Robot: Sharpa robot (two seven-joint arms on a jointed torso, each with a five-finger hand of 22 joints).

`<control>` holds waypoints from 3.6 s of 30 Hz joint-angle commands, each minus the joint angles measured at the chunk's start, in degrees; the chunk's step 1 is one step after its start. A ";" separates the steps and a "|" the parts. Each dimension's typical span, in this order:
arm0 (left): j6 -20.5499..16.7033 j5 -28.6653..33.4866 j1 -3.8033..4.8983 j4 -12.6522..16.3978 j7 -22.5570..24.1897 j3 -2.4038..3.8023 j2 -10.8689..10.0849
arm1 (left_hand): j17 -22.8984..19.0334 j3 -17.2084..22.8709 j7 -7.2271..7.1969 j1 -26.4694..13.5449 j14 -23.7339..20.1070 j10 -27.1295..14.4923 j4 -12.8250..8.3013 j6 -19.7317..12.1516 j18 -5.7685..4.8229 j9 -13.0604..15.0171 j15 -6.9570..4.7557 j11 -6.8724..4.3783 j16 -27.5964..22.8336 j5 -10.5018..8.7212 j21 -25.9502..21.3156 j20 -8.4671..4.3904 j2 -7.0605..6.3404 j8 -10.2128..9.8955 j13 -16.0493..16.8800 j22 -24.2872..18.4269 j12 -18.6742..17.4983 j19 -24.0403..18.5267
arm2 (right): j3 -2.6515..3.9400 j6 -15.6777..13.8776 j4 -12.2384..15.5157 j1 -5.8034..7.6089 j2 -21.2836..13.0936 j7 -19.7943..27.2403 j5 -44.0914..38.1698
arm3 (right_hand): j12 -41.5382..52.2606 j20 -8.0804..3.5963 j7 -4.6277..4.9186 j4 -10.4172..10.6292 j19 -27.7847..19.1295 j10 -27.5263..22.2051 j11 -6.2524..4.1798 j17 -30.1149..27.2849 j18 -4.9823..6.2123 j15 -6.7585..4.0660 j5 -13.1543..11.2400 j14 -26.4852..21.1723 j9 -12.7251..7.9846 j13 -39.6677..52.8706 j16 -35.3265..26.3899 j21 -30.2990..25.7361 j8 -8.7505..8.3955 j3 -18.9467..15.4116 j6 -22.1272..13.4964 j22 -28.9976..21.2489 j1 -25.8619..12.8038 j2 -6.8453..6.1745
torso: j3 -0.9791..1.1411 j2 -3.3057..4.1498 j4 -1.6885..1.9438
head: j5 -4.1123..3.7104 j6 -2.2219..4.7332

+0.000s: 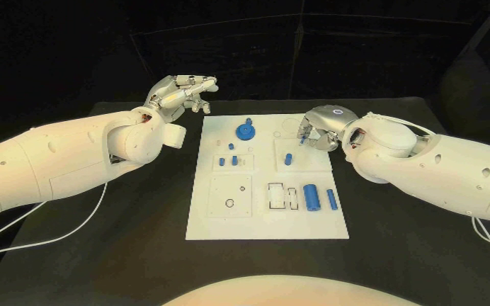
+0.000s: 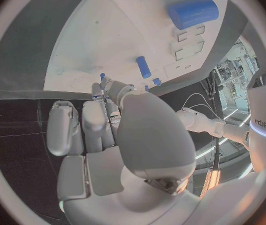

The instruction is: Assemble the parts on the task board

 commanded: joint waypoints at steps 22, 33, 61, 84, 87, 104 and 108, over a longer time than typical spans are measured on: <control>0.99 0.21 0.10 0.15 0.10 0.03 0.69 | -0.18 -0.13 0.16 0.33 -0.33 -0.40 -0.35 -0.26 0.31 -0.08 -0.03 0.07 -0.23 0.14 -0.39 -0.19 -0.26 0.18 -0.08 -0.09 0.36 -0.10 | 0.35 0.26 11.43 0.09 4.93 -0.63 1.69 | -0.40 0.03 -0.02 -0.34 0.99 0.26 -0.16 0.16 -1.15 -0.13 -0.63 0.16 -0.01 0.05 0.40 0.69 -0.47 0.60 0.16 2.42 -1.36 -0.30 | -0.09 0.12 0.01 | 2.02 -1.07; 0.76 -1.27 0.13 0.44 -0.05 0.04 0.79 | -0.15 -0.13 0.16 0.40 -0.34 -0.44 -0.40 -0.30 0.30 -0.08 -0.02 0.07 -0.21 0.16 -0.42 -0.18 -0.23 0.20 -0.09 -0.12 0.40 -0.09 | -1.19 2.58 9.03 -2.62 9.22 0.57 1.60 | -0.43 0.04 -0.01 -0.46 1.03 0.24 -0.16 0.04 -1.17 -0.12 -0.52 0.14 -0.02 0.06 0.36 0.73 -0.49 0.71 0.10 2.48 -1.42 -0.28 | -0.12 0.06 0.06 | 3.10 -2.23; 1.24 -1.74 0.14 0.58 0.03 0.05 0.93 | -0.16 -0.18 0.16 0.45 -0.34 -0.45 -0.44 -0.29 0.30 -0.07 -0.02 0.07 -0.18 0.15 -0.47 -0.17 -0.26 0.26 -0.09 -0.16 0.47 -0.07 | -1.49 5.30 5.66 -5.19 12.48 1.53 0.53 | -0.50 0.10 0.05 -0.83 0.93 0.18 -0.09 -0.07 -1.14 -0.06 0.46 0.09 -0.02 0.10 0.36 0.68 -0.48 0.68 -0.01 2.39 -2.40 -0.61 | -0.06 0.05 0.04 | 4.66 -3.19; 1.16 -1.74 0.15 0.37 -0.25 0.05 0.93 | -0.24 -0.19 0.17 0.47 -0.36 -0.47 -0.46 -0.31 0.30 -0.07 -0.01 0.07 -0.21 0.15 -0.48 -0.17 -0.26 0.27 -0.10 -0.17 0.49 -0.06 | -1.57 5.88 4.70 -6.08 13.13 1.89 0.20 | -0.50 0.11 0.05 -0.85 0.89 0.18 -0.10 -0.01 -1.12 -0.05 0.56 0.09 -0.01 0.11 0.40 0.66 -0.47 0.67 0.00 2.34 -2.51 -0.58 | -0.06 0.03 0.04 | 4.95 -3.67; 1.17 -1.74 0.15 0.33 -0.27 0.05 0.92 | -0.24 -0.19 0.17 0.47 -0.36 -0.47 -0.46 -0.31 0.30 -0.07 -0.01 0.07 -0.21 0.15 -0.48 -0.17 -0.26 0.27 -0.10 -0.17 0.49 -0.06 | -1.57 6.06 4.79 -6.10 13.13 1.95 0.19 | -0.50 0.11 0.04 -0.87 0.87 0.19 -0.11 -0.04 -1.11 -0.05 0.59 0.09 -0.01 0.12 0.39 0.64 -0.46 0.68 0.01 2.31 -2.53 -0.57 | -0.07 0.02 0.06 | 4.94 -3.72; 1.39 -1.74 0.16 0.08 -0.52 0.05 0.96 | -0.32 -0.20 0.17 0.52 -0.40 -0.50 -0.50 -0.34 0.30 -0.07 -0.01 0.08 -0.23 0.16 -0.52 -0.17 -0.25 0.29 -0.11 -0.20 0.53 -0.06 | -1.59 3.93 5.60 -6.37 12.65 1.17 -1.43 | -0.47 0.11 -0.01 -1.00 0.93 0.25 -0.15 0.00 -1.13 -0.07 0.71 0.09 0.02 0.14 0.41 0.69 -0.41 0.71 0.09 2.40 -2.56 -0.52 | 0.03 0.03 0.14 | 5.22 -3.75; 1.42 -1.74 0.16 0.06 -0.58 0.05 0.96 | -0.42 -0.20 0.18 0.57 -0.44 -0.53 -0.53 -0.37 0.30 -0.07 0.00 0.09 -0.27 0.16 -0.54 -0.16 -0.23 0.30 -0.11 -0.22 0.55 -0.06 | -1.58 4.29 5.37 -6.38 12.76 0.97 -1.54 | -0.49 0.11 -0.01 -1.12 0.89 0.22 -0.14 -0.12 -1.12 -0.08 0.77 0.06 0.01 0.14 0.36 0.66 -0.42 0.64 0.06 2.36 -2.68 -0.68 | -0.07 0.04 0.10 | 5.26 -3.70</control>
